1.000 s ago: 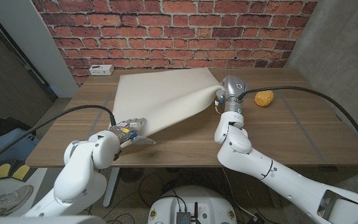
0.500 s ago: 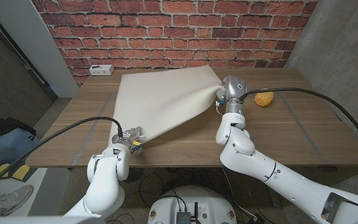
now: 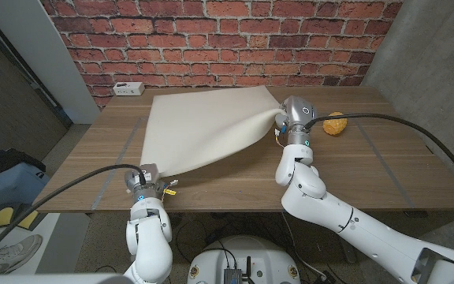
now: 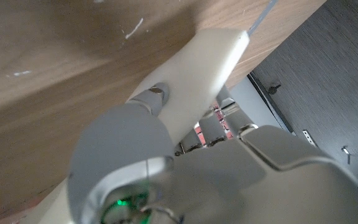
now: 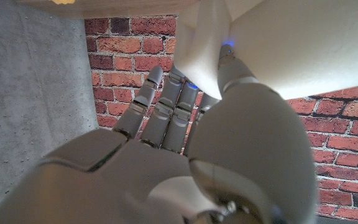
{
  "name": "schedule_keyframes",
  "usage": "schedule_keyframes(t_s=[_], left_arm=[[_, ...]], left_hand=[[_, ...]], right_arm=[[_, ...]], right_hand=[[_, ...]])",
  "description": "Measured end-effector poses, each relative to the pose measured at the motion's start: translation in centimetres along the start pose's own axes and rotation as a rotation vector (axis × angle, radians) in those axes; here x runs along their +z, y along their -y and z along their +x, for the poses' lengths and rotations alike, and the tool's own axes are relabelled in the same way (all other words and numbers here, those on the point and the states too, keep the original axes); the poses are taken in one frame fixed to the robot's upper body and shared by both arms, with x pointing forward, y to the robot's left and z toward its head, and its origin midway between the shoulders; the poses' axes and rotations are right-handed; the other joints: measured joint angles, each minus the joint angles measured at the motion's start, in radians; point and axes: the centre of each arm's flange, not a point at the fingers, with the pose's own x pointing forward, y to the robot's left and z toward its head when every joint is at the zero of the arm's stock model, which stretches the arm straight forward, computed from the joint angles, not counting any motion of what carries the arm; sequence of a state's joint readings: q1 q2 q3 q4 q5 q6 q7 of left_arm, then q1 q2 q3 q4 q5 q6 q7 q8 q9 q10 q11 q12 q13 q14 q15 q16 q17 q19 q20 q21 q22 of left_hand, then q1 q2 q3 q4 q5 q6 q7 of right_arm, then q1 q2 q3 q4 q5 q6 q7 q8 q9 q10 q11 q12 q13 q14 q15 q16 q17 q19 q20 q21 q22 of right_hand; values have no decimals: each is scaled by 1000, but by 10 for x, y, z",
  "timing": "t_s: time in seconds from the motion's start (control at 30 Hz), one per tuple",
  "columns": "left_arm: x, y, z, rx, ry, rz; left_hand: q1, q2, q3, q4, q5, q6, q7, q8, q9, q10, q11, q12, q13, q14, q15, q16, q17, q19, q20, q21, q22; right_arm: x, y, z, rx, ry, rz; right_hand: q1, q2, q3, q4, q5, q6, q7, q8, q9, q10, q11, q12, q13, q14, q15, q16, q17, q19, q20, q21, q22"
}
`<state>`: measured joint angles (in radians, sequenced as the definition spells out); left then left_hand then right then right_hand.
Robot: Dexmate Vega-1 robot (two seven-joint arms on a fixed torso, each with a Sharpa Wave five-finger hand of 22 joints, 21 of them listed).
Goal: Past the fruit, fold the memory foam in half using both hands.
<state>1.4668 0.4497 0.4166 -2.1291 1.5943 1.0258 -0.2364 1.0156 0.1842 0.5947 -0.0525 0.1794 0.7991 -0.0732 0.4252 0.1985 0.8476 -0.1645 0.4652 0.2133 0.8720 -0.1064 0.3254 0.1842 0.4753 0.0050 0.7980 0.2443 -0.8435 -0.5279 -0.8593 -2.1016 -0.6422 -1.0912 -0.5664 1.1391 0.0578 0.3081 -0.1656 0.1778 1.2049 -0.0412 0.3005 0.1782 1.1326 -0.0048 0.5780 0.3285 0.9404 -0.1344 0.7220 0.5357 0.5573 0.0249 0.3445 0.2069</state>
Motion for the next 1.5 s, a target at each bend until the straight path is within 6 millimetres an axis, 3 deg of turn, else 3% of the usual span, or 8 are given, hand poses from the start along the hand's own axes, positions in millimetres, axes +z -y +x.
schedule_keyframes(t_s=[0.13,0.27,0.33,0.37,0.67,1.0,1.23,1.5], left_arm=[[-3,-10,-1,95,9,-9],[-6,-34,-7,263,25,-13],[-7,-37,-9,274,30,-13],[-6,-51,-14,374,40,-10],[-8,-84,-33,514,96,-20],[-12,-102,-40,466,157,-56],[-17,-109,-39,343,212,-110],[-22,-117,-41,205,272,-152]], left_hand=[[-8,-4,24,21,11,32,11,19,18,18,16,18,37,20,-12,-13,1,-21,-1,23,0],[-9,-3,37,27,18,46,15,41,39,24,22,18,69,19,-12,-27,5,-39,-2,34,-3],[-10,-2,43,27,20,55,16,47,49,26,24,18,80,16,-15,-35,7,-47,0,38,-3],[-10,-2,44,25,24,57,14,54,52,27,25,18,87,15,-15,-35,9,-49,-2,38,-3],[-10,-2,58,17,30,64,15,82,82,27,26,18,129,15,-15,-50,9,-71,-2,53,-8],[-7,-5,64,9,36,64,15,101,104,34,33,18,160,12,-11,-63,9,-83,-11,66,-12],[15,-15,54,-18,36,74,25,104,105,43,42,18,178,35,-16,-63,9,-79,-18,84,-12],[19,-16,53,-27,29,81,32,104,97,54,52,18,181,38,-19,-63,6,-79,-18,97,-16]], right_arm=[[-2,1,-1,-3,0,0],[-4,5,-4,-12,-4,-8],[-5,5,-3,-14,-11,-15],[-7,7,-6,-10,-15,-23],[-23,11,-16,64,-72,-107],[-42,14,-32,154,-131,-180],[-55,31,-45,164,-168,-211],[-66,49,-64,175,-193,-229]], right_hand=[[0,0,0,0,0,0,0,-4,0,0,0,0,0,0,0,0,3,0,0,0,0],[0,0,4,4,-1,0,0,-8,0,0,0,0,7,-1,1,0,10,0,0,0,0],[0,0,7,7,-1,0,0,-9,0,-3,2,-3,15,-18,5,-3,14,0,0,0,0],[-2,1,9,9,-1,0,0,-9,0,-7,1,-6,21,-28,7,-8,14,0,0,0,0],[-46,20,15,15,12,-1,0,-34,0,-71,-39,-29,29,-83,28,-28,28,-17,5,0,0],[-64,26,15,15,16,-14,-13,-39,22,-88,-55,-44,22,-98,32,-45,28,-29,7,0,-2],[-65,27,15,15,23,-17,-17,-43,37,-92,-59,-49,19,-107,31,-53,27,-30,7,0,-3],[-65,26,20,12,23,-19,-18,-47,43,-95,-63,-53,18,-110,34,-60,28,-40,7,0,-2]])
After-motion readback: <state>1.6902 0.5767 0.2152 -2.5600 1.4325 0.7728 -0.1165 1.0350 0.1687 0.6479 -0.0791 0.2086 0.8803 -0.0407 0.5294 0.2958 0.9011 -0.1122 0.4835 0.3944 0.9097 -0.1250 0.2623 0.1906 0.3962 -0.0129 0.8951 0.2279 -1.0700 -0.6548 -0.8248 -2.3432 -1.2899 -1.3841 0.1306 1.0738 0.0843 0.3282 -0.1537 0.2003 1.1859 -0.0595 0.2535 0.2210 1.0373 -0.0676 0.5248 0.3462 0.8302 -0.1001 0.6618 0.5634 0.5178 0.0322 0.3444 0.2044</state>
